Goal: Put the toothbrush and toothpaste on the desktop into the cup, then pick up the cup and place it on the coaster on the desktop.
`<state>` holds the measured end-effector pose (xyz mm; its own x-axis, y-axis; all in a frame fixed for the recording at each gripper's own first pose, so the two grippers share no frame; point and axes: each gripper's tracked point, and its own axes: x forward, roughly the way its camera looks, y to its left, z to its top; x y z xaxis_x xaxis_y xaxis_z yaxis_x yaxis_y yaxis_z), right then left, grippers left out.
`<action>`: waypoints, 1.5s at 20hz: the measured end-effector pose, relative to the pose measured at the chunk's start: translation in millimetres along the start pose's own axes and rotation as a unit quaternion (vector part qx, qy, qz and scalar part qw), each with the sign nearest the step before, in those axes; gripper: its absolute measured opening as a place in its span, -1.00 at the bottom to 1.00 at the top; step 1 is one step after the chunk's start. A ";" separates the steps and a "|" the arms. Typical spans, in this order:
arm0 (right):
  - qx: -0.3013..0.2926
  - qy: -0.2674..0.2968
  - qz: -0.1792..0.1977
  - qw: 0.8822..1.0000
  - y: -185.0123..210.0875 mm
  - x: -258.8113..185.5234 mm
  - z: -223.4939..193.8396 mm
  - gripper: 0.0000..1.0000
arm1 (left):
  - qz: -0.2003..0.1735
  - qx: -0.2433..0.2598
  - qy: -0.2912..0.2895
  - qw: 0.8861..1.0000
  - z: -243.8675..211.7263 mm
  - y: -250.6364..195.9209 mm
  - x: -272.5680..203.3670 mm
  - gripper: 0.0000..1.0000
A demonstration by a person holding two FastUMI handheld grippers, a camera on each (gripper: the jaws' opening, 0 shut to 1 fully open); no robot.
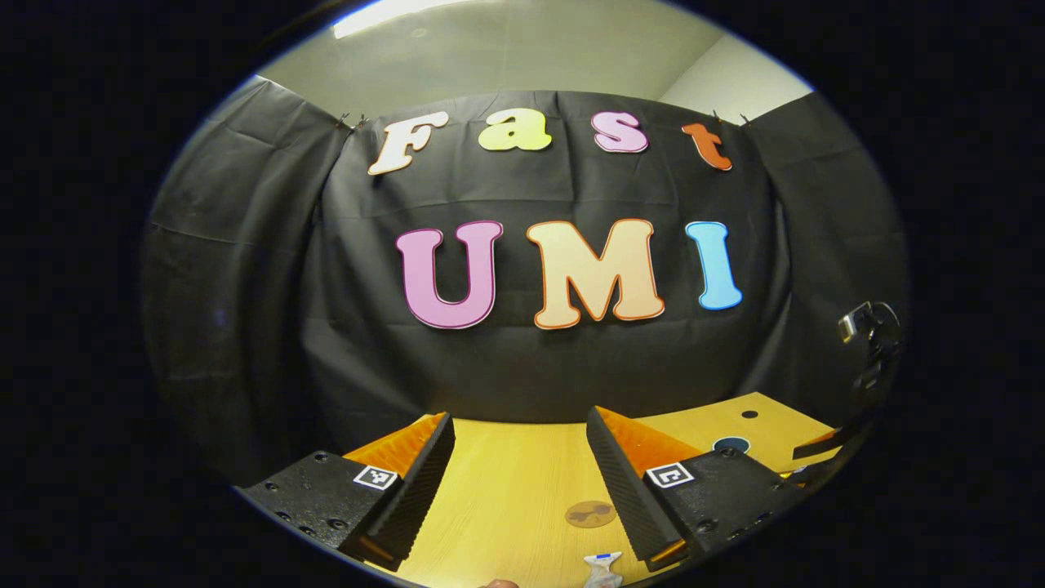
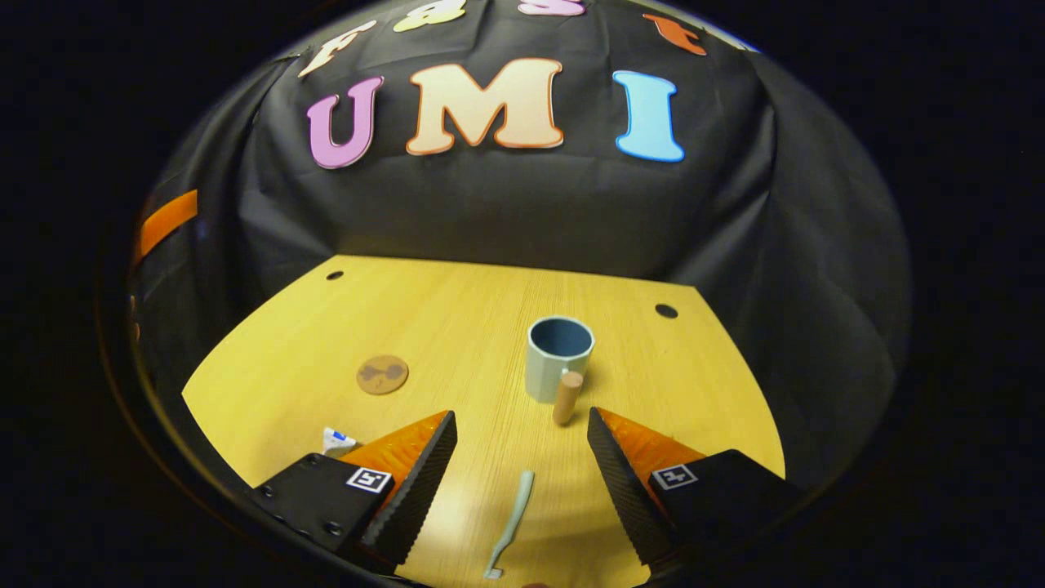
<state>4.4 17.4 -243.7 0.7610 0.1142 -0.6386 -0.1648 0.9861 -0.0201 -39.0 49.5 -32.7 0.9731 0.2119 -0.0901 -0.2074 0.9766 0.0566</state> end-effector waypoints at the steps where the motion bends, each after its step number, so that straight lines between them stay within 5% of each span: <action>1: -0.002 0.020 0.002 1.000 1.0 4.0 -8.8 0.99 | 0.003 -0.001 0.005 1.000 -2.4 1.6 -0.1 0.89; 12: -0.004 0.226 0.035 0.974 8.5 35.4 -110.3 0.99 | 0.019 0.012 0.050 0.999 -29.9 6.2 -4.3 0.89; 19: 0.002 0.279 0.033 0.960 6.3 46.7 -128.4 0.97 | 0.014 0.011 0.074 0.997 -46.9 1.3 -5.8 0.88; 21: 0.000 0.319 0.034 0.947 4.7 44.4 -140.5 0.95 | 0.007 0.011 0.079 0.997 -52.2 -2.3 -3.6 0.88; 22: -0.007 0.321 0.035 0.947 2.0 46.1 -137.8 0.89 | 0.004 0.012 0.082 0.997 -54.3 -3.7 -3.0 0.88; 25: -0.019 0.347 0.020 0.937 -4.9 49.3 -140.6 0.29 | -0.004 0.013 0.090 0.996 -62.9 -6.1 -1.4 0.88; 30: -0.013 0.369 0.011 0.929 2.8 49.3 -141.6 0.08 | -0.014 0.007 0.110 0.994 -75.2 -8.6 0.9 0.89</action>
<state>-47.4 8.7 -384.2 0.1217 0.0111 -0.9925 -0.1975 0.9802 -0.0133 -43.9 44.1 -108.0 0.9326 0.1897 -0.3071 -0.1785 0.9818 0.0644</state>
